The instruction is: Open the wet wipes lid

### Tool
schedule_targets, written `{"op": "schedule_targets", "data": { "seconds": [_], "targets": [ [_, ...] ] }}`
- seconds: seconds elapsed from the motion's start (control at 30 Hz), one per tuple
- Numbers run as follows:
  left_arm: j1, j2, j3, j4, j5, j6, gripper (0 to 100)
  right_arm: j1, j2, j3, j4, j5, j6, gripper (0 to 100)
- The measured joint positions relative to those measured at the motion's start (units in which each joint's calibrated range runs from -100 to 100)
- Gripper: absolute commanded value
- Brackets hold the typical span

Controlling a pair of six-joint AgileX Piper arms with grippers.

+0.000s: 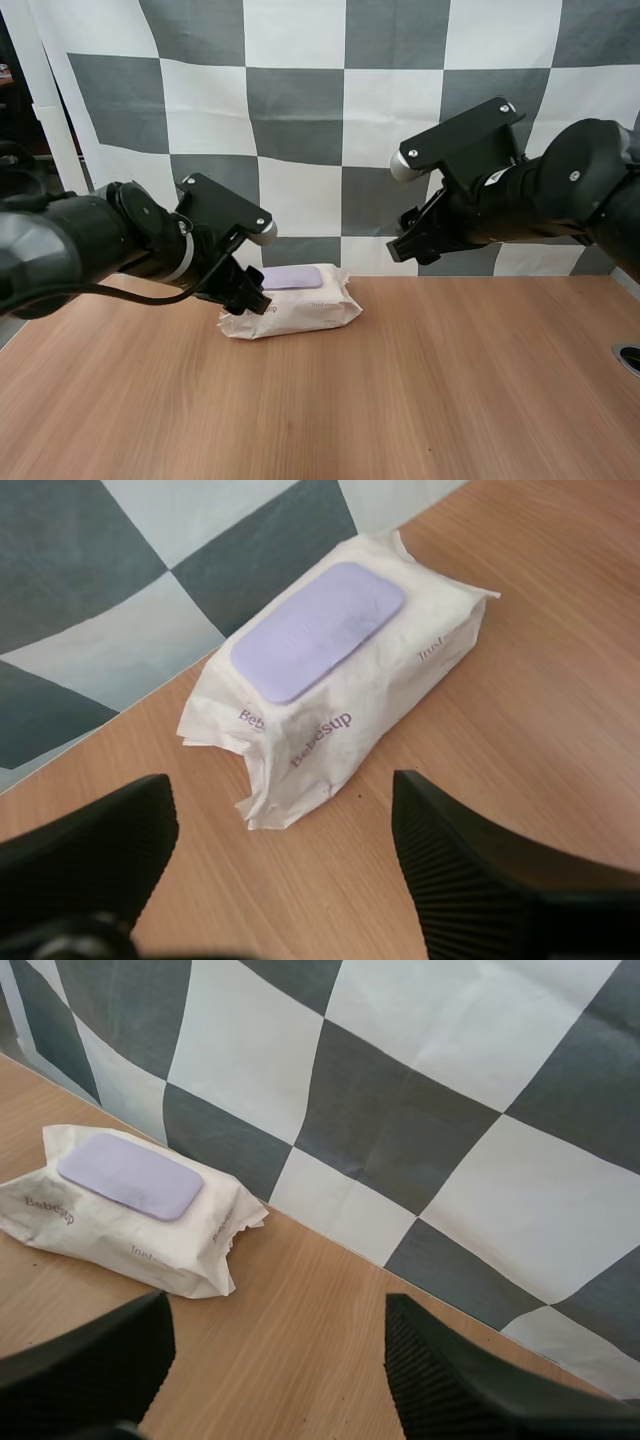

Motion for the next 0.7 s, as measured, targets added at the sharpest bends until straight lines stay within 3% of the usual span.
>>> {"op": "schedule_targets", "data": {
  "seconds": [0.2, 0.37, 0.6, 0.7],
  "targets": [
    [0.00, 1.8, 8.9, -9.7, -15.6, 9.0, 100, 0.0, 1.1, -0.1, 0.6, -3.8, -0.1, 100],
    [0.00, 8.1, 10.8, -17.9, -21.8, 16.2, 100, 0.5, 2.8, -1.7, 1.3, -4.4, -0.1, 100],
    [0.15, 18.7, 10.7, -30.3, -23.0, 26.7, 100, 1.2, 4.3, -4.0, 1.2, -2.4, -0.5, 100],
    [1.09, 21.7, 8.7, -35.0, -20.3, 31.1, 100, 1.2, 4.3, -4.2, 1.3, -2.6, -1.2, 100]
  ]
}}
